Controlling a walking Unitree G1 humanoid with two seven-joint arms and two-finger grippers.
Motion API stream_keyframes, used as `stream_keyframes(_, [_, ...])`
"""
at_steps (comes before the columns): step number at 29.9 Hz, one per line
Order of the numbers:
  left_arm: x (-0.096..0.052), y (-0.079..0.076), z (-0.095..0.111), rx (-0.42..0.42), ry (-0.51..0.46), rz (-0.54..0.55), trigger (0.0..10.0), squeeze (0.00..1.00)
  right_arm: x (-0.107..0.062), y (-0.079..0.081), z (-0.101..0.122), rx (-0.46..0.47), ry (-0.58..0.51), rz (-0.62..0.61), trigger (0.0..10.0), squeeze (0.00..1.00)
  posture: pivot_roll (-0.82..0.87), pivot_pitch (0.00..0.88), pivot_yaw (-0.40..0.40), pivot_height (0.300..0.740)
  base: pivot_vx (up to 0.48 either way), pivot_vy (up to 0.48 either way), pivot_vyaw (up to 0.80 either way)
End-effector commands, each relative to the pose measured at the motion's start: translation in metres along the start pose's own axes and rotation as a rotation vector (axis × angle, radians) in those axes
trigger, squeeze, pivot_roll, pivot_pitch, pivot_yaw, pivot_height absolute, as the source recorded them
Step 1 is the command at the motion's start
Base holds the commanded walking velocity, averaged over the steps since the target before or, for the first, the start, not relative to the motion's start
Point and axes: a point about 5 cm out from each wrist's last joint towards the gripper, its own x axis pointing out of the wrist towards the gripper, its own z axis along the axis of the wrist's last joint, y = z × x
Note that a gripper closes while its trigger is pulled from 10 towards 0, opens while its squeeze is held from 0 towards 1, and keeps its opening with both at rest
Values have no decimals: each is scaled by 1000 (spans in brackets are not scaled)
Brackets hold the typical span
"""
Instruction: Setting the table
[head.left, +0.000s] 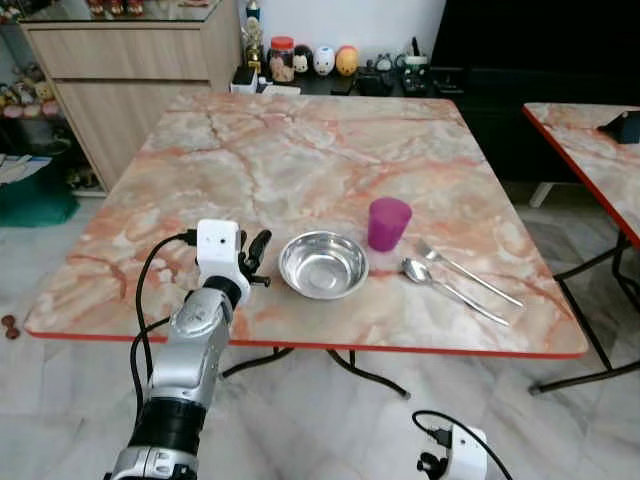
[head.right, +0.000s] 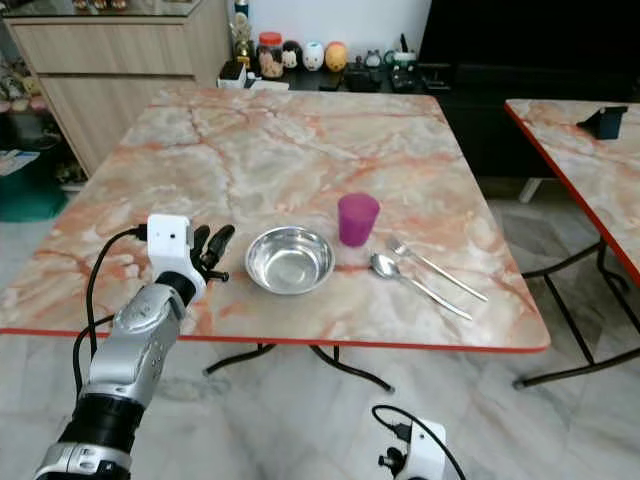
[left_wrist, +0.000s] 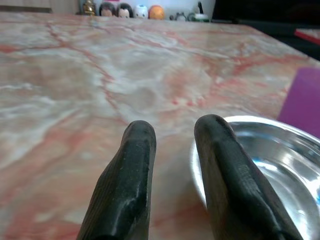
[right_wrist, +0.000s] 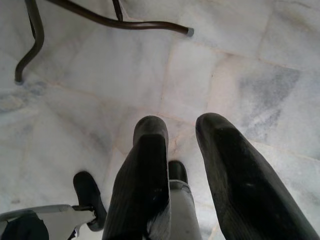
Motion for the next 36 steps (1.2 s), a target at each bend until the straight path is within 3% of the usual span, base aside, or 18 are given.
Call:
stream_keyframes(1, [4,-8,0,-12,14,-17,10000,0,-1,-6,-1,3,7,-19,10000,0,98,14,-31,740,0,0,0])
stream_keyframes(16, [7,1,-4,12,55,16,10000,0,-1,-6,-3,0,9,-13,10000,0,99,0,-31,740,0,0,0])
stream_keyframes(19, [11,4,-6,-26,89,28,10000,0,-1,-6,-3,0,10,-13,10000,0,97,0,-30,740,0,0,0])
stream_keyframes(20, [13,4,-8,-58,107,26,10000,1000,-1,-6,-3,1,11,-14,10000,0,97,0,-30,740,0,0,0])
stream_keyframes(27, [22,-1,-9,-60,154,-47,10000,1000,-1,-6,-4,0,13,-15,10000,0,88,0,-28,740,0,0,0])
stream_keyframes(33, [31,-2,-7,-86,186,-36,10000,1000,-2,-6,-4,1,12,-16,10000,0,90,0,-28,740,0,0,0])
stream_keyframes(34, [33,-4,-3,-113,172,-46,10000,133,-2,-6,-4,1,11,-16,10000,0,86,0,-28,740,0,0,0])
stream_keyframes(35, [33,-4,-3,-113,172,-46,10000,133,-2,-6,-4,1,11,-16,10000,0,86,0,-28,740,0,0,0])
stream_keyframes(36, [35,-5,-2,-106,172,-43,10000,0,-1,-6,-4,2,10,-16,10000,0,86,0,-28,740,0,0,0])
